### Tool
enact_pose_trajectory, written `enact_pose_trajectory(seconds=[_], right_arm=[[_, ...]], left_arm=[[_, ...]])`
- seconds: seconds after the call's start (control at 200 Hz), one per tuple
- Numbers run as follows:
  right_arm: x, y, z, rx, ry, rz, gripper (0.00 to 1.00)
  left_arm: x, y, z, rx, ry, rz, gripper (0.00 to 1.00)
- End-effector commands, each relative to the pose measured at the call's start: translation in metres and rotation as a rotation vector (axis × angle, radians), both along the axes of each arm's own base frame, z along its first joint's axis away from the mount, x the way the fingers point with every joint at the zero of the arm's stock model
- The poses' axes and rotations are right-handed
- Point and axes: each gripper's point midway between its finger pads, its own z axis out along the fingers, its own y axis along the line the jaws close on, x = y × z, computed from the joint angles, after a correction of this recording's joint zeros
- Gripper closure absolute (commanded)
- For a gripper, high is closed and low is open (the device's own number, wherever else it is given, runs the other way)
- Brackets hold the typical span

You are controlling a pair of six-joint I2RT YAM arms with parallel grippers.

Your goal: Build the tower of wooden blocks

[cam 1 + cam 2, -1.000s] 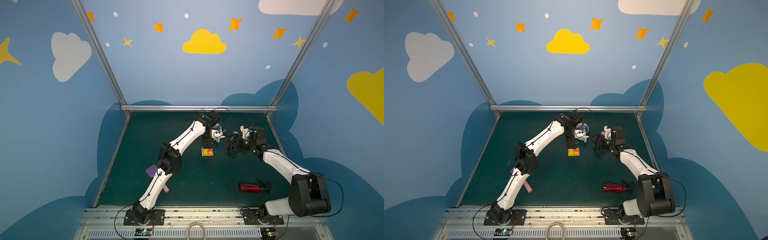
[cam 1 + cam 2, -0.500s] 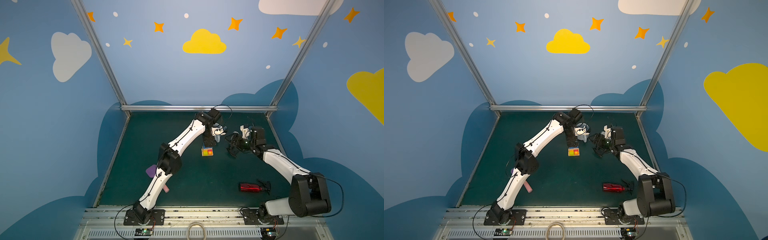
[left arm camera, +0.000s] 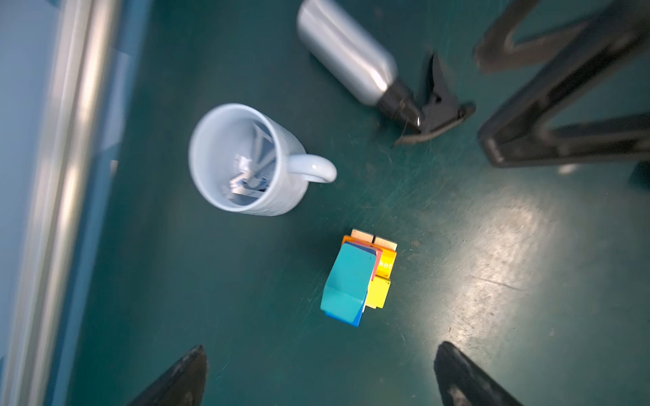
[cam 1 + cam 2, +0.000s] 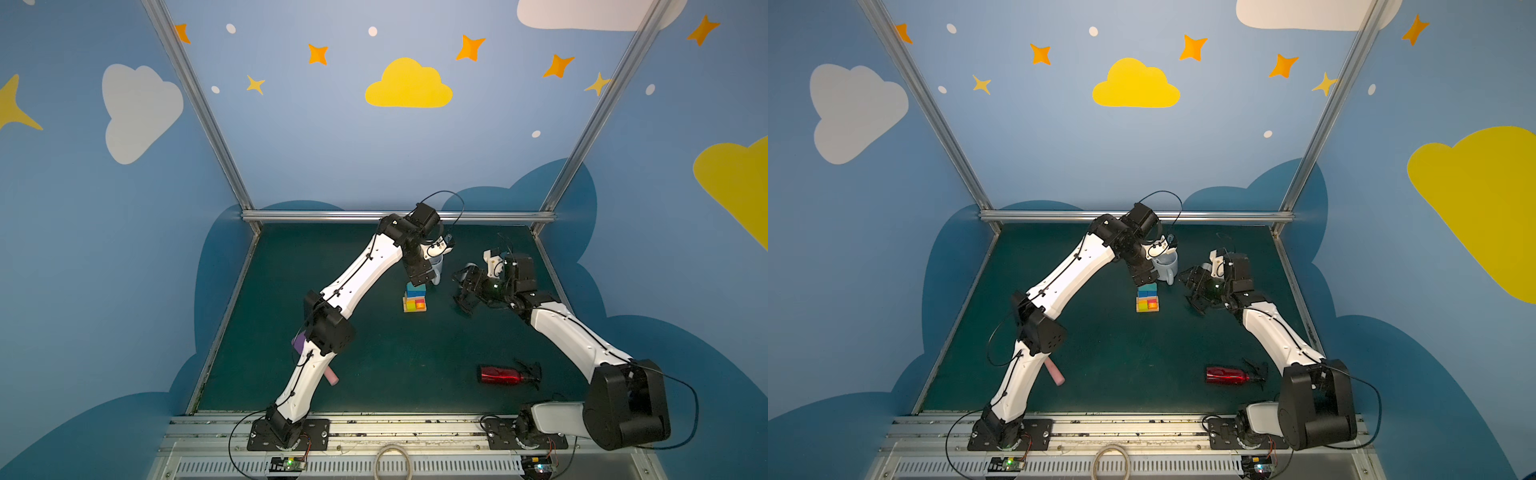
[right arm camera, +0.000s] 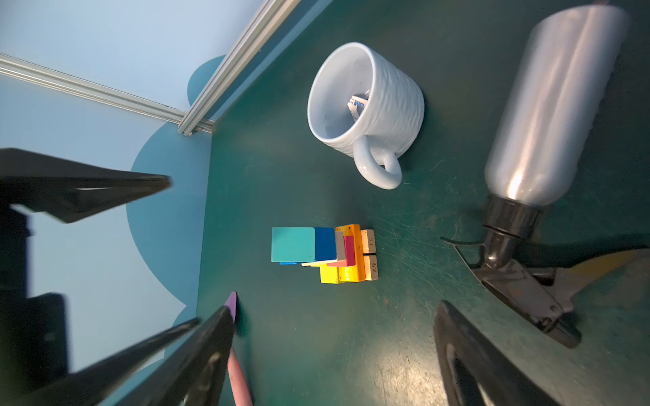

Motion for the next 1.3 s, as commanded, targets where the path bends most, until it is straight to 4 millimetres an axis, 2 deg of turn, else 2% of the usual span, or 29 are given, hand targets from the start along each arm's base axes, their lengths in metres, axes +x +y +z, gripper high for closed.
enact_pose_trajectory(seconds=[0.0, 0.115, 0.255, 0.395, 0.476, 0.486, 0.641, 0.751, 0.836, 1.041, 1.146, 1.166, 1.297], right_arm=[[-0.005, -0.007, 0.013, -0.037, -0.049, -0.019, 0.13], [-0.008, -0.015, 0.016, -0.074, -0.062, -0.046, 0.13], [-0.011, -0.027, 0.025, -0.136, -0.084, -0.074, 0.13], [-0.012, -0.046, 0.039, -0.208, -0.135, -0.140, 0.13], [-0.010, -0.062, 0.048, -0.261, -0.171, -0.204, 0.13], [-0.010, -0.064, 0.049, -0.267, -0.178, -0.209, 0.13], [-0.010, -0.089, 0.068, -0.373, -0.268, -0.293, 0.12], [-0.011, -0.101, 0.075, -0.459, -0.318, -0.312, 0.11], [-0.011, -0.111, 0.076, -0.532, -0.337, -0.329, 0.11], [-0.003, -0.127, 0.066, -0.684, -0.452, -0.353, 0.11], [0.007, -0.135, 0.054, -0.756, -0.528, -0.381, 0.10], [0.006, -0.136, 0.040, -0.773, -0.514, -0.376, 0.09], [0.016, -0.137, 0.001, -0.844, -0.496, -0.333, 0.09]], left_arm=[[0.003, 0.014, 0.068, -0.164, -0.085, 0.143, 0.00], [0.005, 0.031, 0.105, -0.319, -0.093, 0.237, 0.00], [0.010, 0.060, 0.136, -0.485, -0.153, 0.345, 0.00], [0.004, 0.107, 0.161, -0.629, -0.276, 0.450, 0.00], [-0.002, 0.140, 0.169, -0.701, -0.367, 0.540, 0.00], [-0.004, 0.145, 0.175, -0.717, -0.387, 0.548, 0.00], [-0.027, 0.210, 0.182, -0.806, -0.504, 0.752, 0.00], [-0.036, 0.244, 0.170, -0.793, -0.559, 0.881, 0.00], [-0.037, 0.267, 0.152, -0.739, -0.580, 0.990, 0.00], [-0.035, 0.317, 0.084, -0.564, -0.595, 1.223, 0.00], [-0.031, 0.341, 0.040, -0.527, -0.592, 1.319, 0.00], [-0.030, 0.346, 0.032, -0.522, -0.593, 1.331, 0.00], [-0.023, 0.360, -0.020, -0.528, -0.574, 1.356, 0.00]])
